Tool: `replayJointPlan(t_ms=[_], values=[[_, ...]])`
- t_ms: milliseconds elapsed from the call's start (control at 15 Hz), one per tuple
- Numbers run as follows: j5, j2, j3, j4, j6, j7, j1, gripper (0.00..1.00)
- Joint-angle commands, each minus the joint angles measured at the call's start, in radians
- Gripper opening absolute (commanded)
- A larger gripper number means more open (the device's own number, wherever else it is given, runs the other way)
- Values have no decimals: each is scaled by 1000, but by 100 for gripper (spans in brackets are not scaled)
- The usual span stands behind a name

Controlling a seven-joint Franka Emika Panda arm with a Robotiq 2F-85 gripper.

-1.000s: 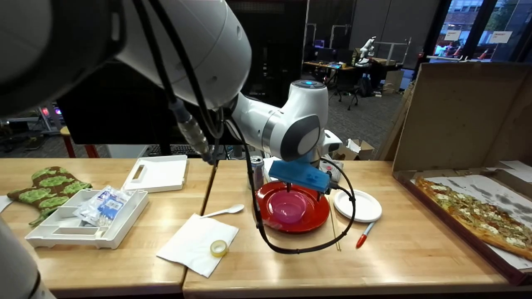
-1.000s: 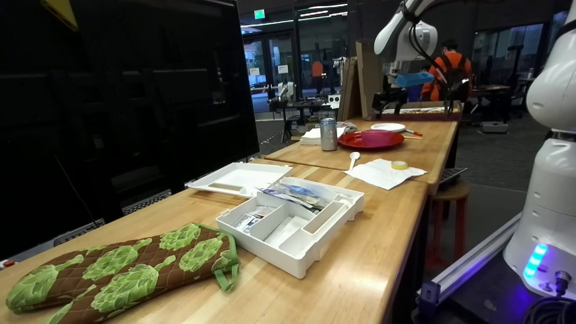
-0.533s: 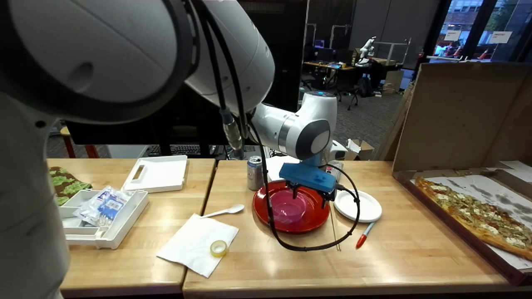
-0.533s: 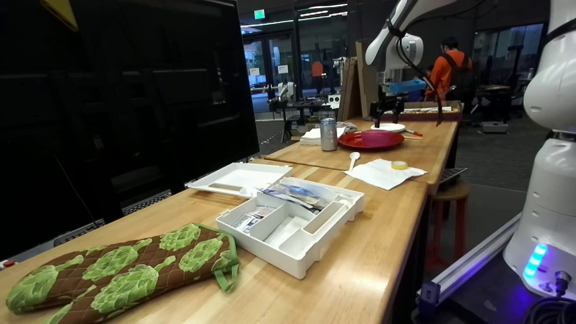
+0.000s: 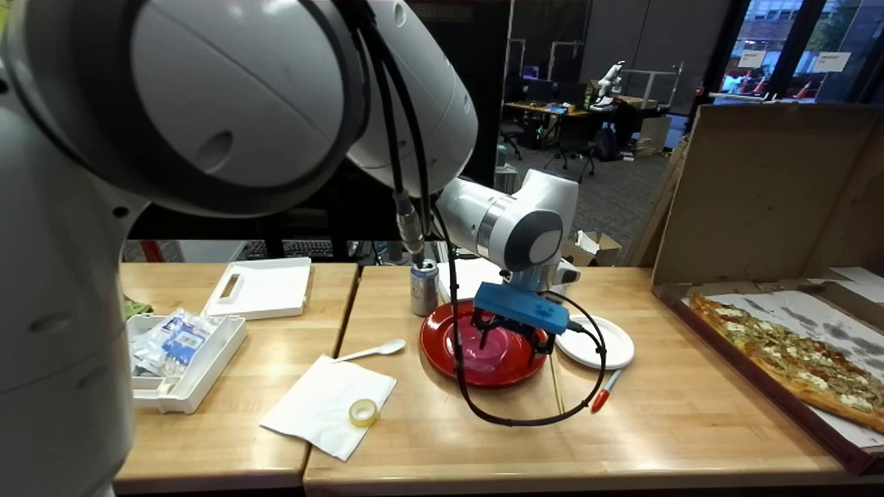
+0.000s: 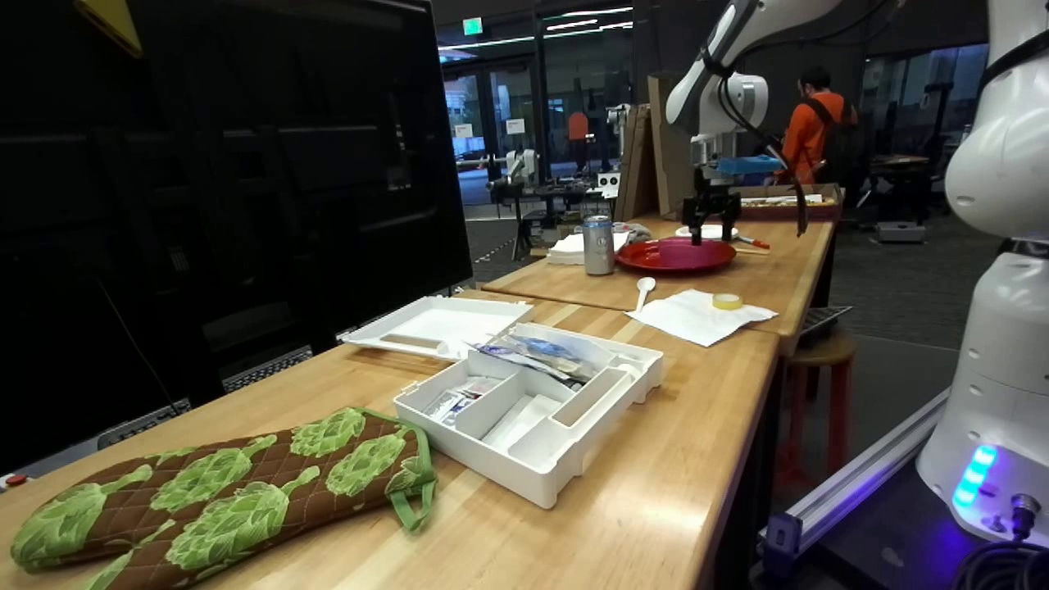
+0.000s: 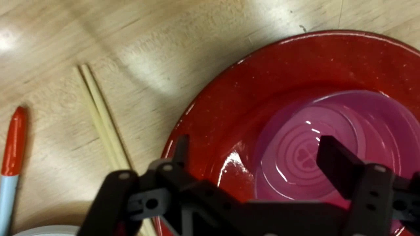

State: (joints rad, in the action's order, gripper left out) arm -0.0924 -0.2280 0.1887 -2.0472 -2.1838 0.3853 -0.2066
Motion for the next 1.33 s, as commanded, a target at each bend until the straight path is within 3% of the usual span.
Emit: replayJointPlan(t_ms=[0, 400, 600, 1267], values=[[-17, 19, -21, 10, 71, 78, -34, 68], [-20, 26, -19, 24, 121, 134, -46, 19], [-20, 27, -19, 31, 136, 146, -48, 1], [-27, 79, -5, 75, 190, 135, -56, 1]])
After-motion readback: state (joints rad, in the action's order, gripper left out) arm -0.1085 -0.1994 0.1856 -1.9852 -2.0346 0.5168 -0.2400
